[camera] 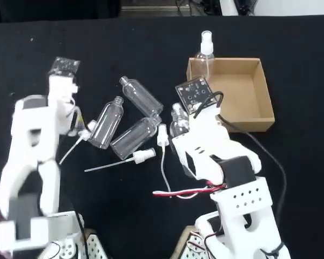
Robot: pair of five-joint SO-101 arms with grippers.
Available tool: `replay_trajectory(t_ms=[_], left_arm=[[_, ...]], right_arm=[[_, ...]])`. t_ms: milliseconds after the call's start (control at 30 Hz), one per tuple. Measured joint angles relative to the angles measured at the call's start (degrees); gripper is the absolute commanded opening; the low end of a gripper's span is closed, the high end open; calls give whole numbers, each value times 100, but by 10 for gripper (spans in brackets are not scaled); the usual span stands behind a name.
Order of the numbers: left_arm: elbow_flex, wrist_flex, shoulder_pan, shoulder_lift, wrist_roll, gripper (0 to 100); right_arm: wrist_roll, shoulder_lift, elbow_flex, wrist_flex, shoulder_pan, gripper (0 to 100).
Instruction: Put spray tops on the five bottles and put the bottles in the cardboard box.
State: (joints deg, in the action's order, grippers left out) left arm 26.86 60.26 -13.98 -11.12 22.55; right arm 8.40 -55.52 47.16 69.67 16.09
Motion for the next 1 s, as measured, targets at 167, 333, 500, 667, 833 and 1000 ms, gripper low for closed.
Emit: replay_trajectory(t_ms=[167, 333, 500, 667, 833, 1000], left_arm=[[-1960, 1108, 0, 1732, 554, 199], [-3552, 1925, 0, 3200, 703, 199], [-4712, 2716, 44, 4123, 1029, 199], [-5635, 3516, 211, 4387, 1152, 199], [-5996, 3921, 440, 4396, 1160, 199], [-5855, 3657, 510, 4791, 1169, 199]], right_arm=[[0, 0, 44, 0, 0, 11], [0, 0, 44, 0, 0, 11], [0, 0, 44, 0, 0, 11], [0, 0, 44, 0, 0, 11], [0, 0, 79, 0, 0, 11], [0, 0, 158, -18, 0, 11]])
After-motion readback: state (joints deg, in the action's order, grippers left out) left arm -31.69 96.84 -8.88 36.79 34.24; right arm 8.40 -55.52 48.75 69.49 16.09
